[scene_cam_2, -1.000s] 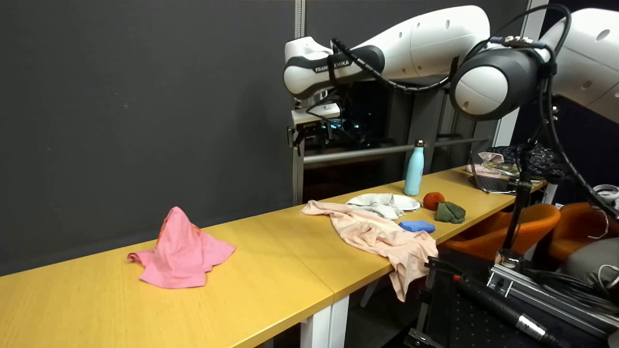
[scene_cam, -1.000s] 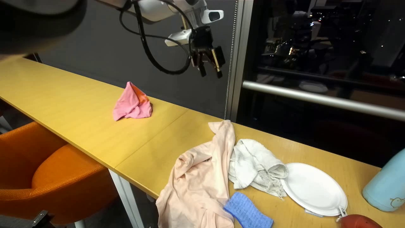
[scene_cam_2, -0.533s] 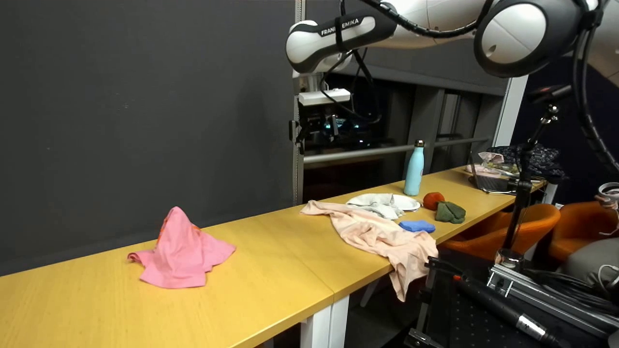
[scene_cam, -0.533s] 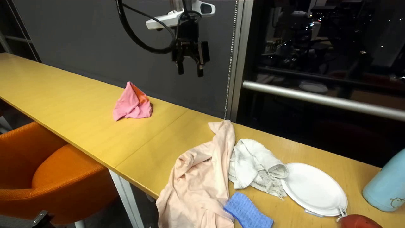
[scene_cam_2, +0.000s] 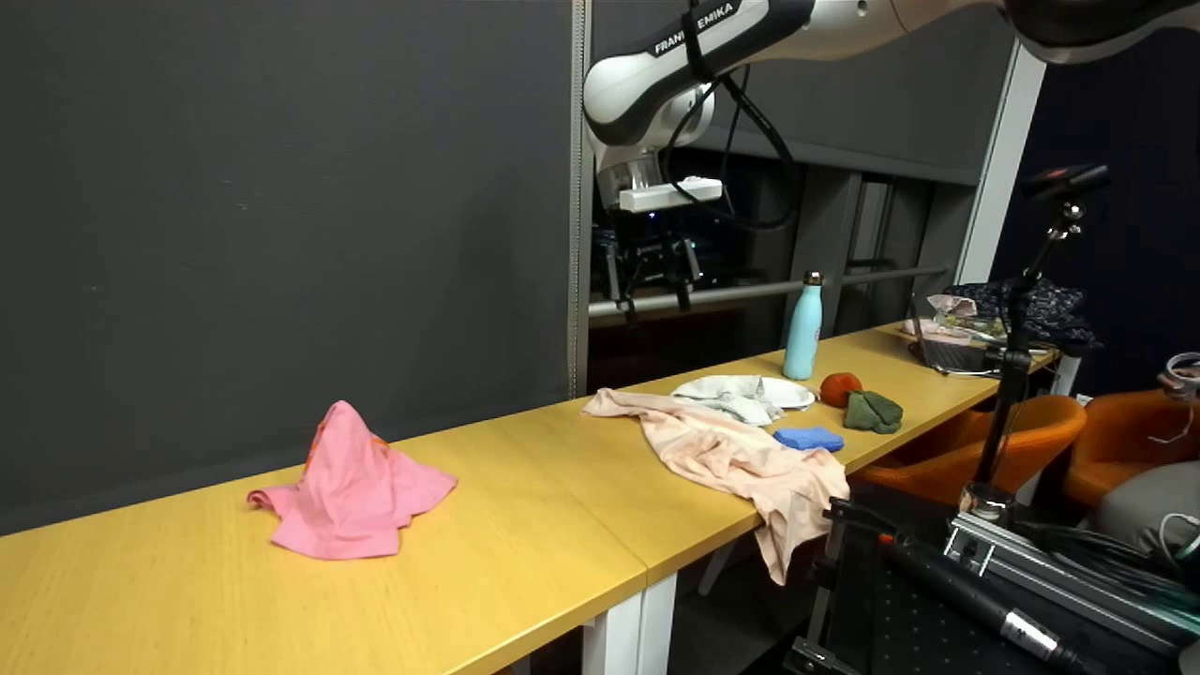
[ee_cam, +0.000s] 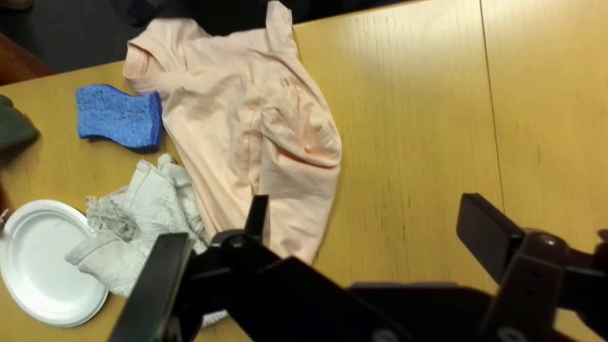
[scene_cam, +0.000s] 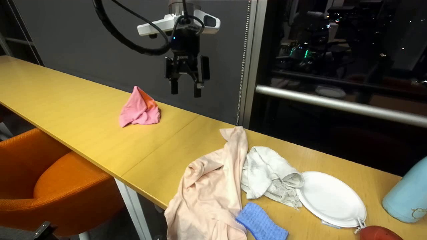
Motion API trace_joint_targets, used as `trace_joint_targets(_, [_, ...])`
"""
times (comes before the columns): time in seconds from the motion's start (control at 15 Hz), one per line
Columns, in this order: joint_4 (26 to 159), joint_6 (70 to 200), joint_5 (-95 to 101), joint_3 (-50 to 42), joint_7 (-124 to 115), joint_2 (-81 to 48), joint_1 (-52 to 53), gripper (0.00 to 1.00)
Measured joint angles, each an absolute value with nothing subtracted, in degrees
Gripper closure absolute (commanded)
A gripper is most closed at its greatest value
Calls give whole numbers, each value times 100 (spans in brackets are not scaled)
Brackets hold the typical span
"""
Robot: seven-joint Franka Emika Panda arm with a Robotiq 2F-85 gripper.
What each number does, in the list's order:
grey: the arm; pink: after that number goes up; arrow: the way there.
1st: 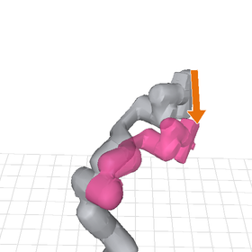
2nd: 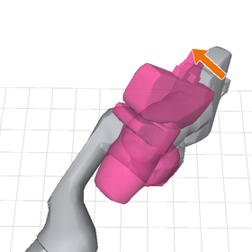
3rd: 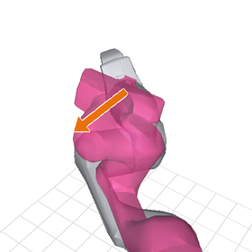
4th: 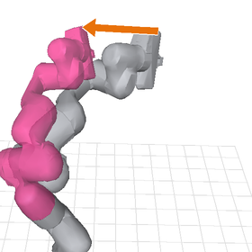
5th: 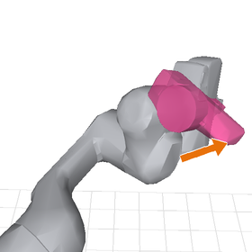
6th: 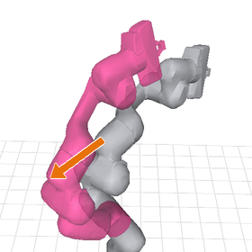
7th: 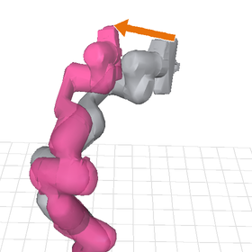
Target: Unfold the peach shirt
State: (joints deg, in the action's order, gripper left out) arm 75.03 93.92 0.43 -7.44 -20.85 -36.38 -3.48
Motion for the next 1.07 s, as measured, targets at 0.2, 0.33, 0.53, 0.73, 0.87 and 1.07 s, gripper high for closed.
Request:
trace_joint_targets(0.2, [8412,9399,91,-752,-2110,-3186,-334,0])
trace_joint_targets(0.33, [9037,9423,105,-769,-2174,-2896,-333,0])
trace_joint_targets(0.53, [10025,9711,151,-814,-2396,-2529,-333,0])
trace_joint_targets(0.73, [11087,10594,241,-918,-2795,-2285,-334,0])
trace_joint_targets(0.87, [11804,11345,397,-1037,-3066,-2202,-335,0])
trace_joint_targets(1.07, [12933,12631,886,-1319,-3582,-2127,-335,0])
